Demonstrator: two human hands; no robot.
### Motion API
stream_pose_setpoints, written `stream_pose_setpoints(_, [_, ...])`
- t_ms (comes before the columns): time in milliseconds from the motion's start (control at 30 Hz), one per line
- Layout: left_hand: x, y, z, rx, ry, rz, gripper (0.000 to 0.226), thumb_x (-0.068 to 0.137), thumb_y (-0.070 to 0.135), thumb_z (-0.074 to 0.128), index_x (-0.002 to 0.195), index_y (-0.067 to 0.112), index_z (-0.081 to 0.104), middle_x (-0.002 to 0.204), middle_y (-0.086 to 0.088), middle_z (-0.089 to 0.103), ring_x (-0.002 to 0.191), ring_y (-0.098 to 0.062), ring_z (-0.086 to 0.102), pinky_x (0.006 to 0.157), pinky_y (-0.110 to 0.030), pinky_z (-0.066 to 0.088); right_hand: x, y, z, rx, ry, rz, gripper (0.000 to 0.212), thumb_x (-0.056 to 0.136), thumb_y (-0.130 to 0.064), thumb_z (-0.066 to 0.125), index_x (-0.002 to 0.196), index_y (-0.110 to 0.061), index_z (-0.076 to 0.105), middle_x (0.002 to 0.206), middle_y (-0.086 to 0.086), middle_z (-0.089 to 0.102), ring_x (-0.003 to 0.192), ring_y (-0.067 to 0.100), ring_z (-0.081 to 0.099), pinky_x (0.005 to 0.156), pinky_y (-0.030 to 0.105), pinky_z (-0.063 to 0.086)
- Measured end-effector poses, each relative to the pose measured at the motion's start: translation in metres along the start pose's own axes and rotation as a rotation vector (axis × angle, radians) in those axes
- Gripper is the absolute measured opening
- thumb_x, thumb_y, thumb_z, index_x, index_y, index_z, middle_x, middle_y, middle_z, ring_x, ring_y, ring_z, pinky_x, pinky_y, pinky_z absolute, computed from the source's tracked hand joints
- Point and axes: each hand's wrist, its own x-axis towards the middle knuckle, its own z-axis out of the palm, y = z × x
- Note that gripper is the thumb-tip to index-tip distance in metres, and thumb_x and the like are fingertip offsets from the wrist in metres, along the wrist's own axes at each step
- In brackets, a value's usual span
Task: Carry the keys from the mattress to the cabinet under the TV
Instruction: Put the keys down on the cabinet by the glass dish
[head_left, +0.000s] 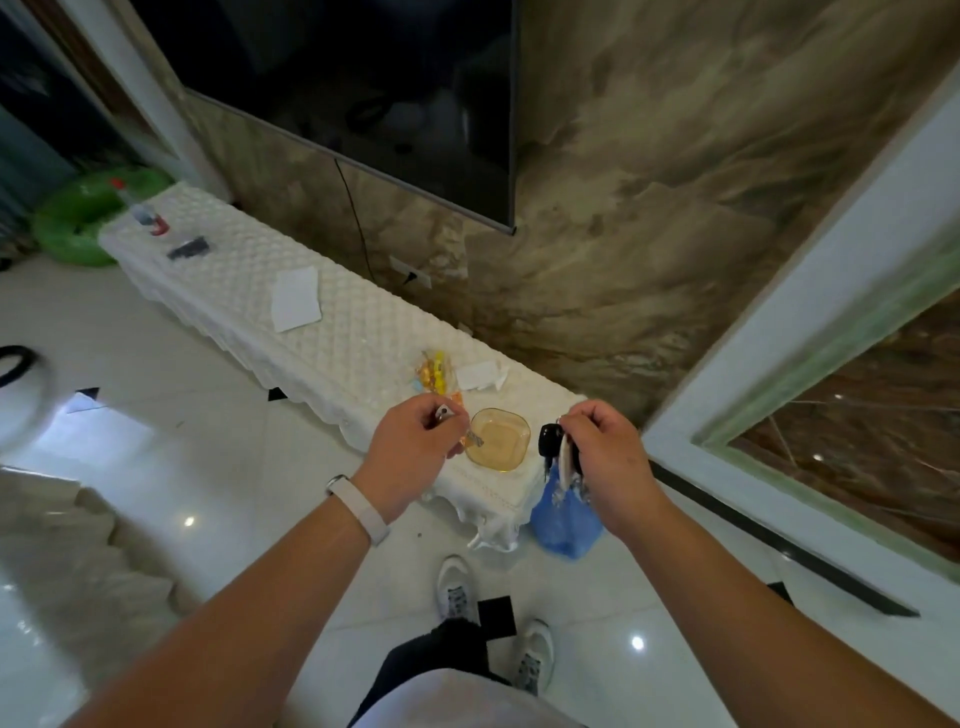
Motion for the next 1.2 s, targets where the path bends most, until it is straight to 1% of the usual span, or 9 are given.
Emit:
stream_pose_setpoints(67, [0.017, -0.007, -0.001, 0.005, -0.011, -0.015, 0.01, 0.085, 0.013, 0.063, 0.077, 0.012, 0.068, 0.062, 0.0, 0.064, 0.067, -0.021, 0.065, 0.058, -0.021, 0.045, 0.013, -0.001, 0.006, -0.021, 0.012, 0.015, 0.016, 0.092, -0.018, 0.055, 0.089, -0.005, 0.063, 0.072, 0.006, 0.056, 0.066, 0.016, 0.05, 0.062, 0.029, 0.042])
stream_pose_setpoints(233, [0.065, -0.027, 0.0, 0.007, -0.076, -0.066, 0.012, 0.085, 0.013, 0.062, 0.075, 0.01, 0.068, 0.062, -0.004, 0.064, 0.066, -0.023, 0.064, 0.065, -0.032, 0.048, 0.047, -0.001, 0.02, -0.039, 0.099, 0.074, 0.012, 0.089, -0.018, 0.057, 0.084, -0.01, 0.065, 0.071, 0.006, 0.058, 0.064, 0.018, 0.052, 0.061, 0.03, 0.043])
stream_pose_setpoints(433, [0.123, -0.048, -0.011, 0.044, -0.119, -0.11, 0.017, 0.084, 0.017, 0.061, 0.067, 0.019, 0.065, 0.061, 0.0, 0.066, 0.063, -0.016, 0.064, 0.065, -0.03, 0.047, 0.089, -0.002, 0.051, -0.085, 0.132, 0.107, 0.013, 0.089, -0.016, 0.056, 0.083, -0.006, 0.061, 0.071, 0.009, 0.058, 0.063, 0.019, 0.053, 0.058, 0.03, 0.043])
stream_pose_setpoints(567, [0.158, -0.072, -0.015, 0.058, -0.145, -0.172, 0.016, 0.082, 0.018, 0.063, 0.066, 0.019, 0.066, 0.059, -0.001, 0.066, 0.067, -0.025, 0.066, 0.07, -0.04, 0.052, 0.12, 0.006, 0.07, -0.112, 0.145, 0.137, 0.011, 0.089, -0.015, 0.057, 0.08, -0.009, 0.06, 0.072, 0.007, 0.058, 0.066, 0.018, 0.053, 0.06, 0.03, 0.043])
stream_pose_setpoints(700, [0.181, -0.083, -0.007, -0.008, -0.134, -0.244, 0.012, 0.084, 0.012, 0.061, 0.076, 0.006, 0.068, 0.062, -0.006, 0.064, 0.057, -0.012, 0.06, 0.056, -0.024, 0.049, 0.143, 0.015, 0.083, -0.113, 0.178, 0.135, 0.015, 0.087, -0.012, 0.058, 0.072, -0.015, 0.058, 0.067, 0.004, 0.057, 0.062, 0.017, 0.052, 0.061, 0.03, 0.044])
stream_pose_setpoints(867, [0.201, -0.099, 0.013, -0.008, -0.123, -0.305, 0.013, 0.086, 0.013, 0.06, 0.081, 0.004, 0.068, 0.064, -0.006, 0.064, 0.056, -0.011, 0.061, 0.046, -0.013, 0.044, 0.177, 0.034, 0.091, -0.13, 0.149, 0.163, 0.015, 0.085, -0.015, 0.058, 0.07, -0.019, 0.058, 0.066, 0.002, 0.057, 0.064, 0.016, 0.052, 0.063, 0.031, 0.046])
stream_pose_setpoints(1067, [0.237, -0.154, 0.063, 0.038, -0.072, -0.388, 0.012, 0.083, 0.019, 0.059, 0.075, 0.016, 0.068, 0.065, -0.004, 0.069, 0.067, -0.019, 0.067, 0.066, -0.036, 0.054, 0.233, 0.093, 0.105, -0.261, 0.035, 0.134, 0.011, 0.085, -0.012, 0.055, 0.074, -0.014, 0.058, 0.064, -0.002, 0.055, 0.057, 0.01, 0.05, 0.046, 0.014, 0.038])
stream_pose_setpoints(1133, [0.247, -0.18, 0.082, 0.051, -0.061, -0.422, 0.013, 0.083, 0.019, 0.059, 0.072, 0.018, 0.066, 0.065, -0.004, 0.068, 0.067, -0.021, 0.066, 0.063, -0.035, 0.053, 0.257, 0.123, 0.109, -0.286, -0.001, 0.145, 0.008, 0.086, -0.012, 0.054, 0.079, -0.012, 0.058, 0.065, -0.003, 0.055, 0.058, 0.009, 0.05, 0.046, 0.012, 0.037])
stream_pose_setpoints(1200, [0.258, -0.208, 0.1, 0.079, -0.06, -0.445, 0.014, 0.083, 0.017, 0.058, 0.071, 0.016, 0.067, 0.064, -0.006, 0.067, 0.063, -0.021, 0.063, 0.056, -0.031, 0.049, 0.281, 0.154, 0.114, -0.292, -0.026, 0.158, 0.008, 0.086, -0.012, 0.054, 0.078, -0.014, 0.057, 0.066, -0.002, 0.055, 0.06, 0.012, 0.051, 0.052, 0.018, 0.042])
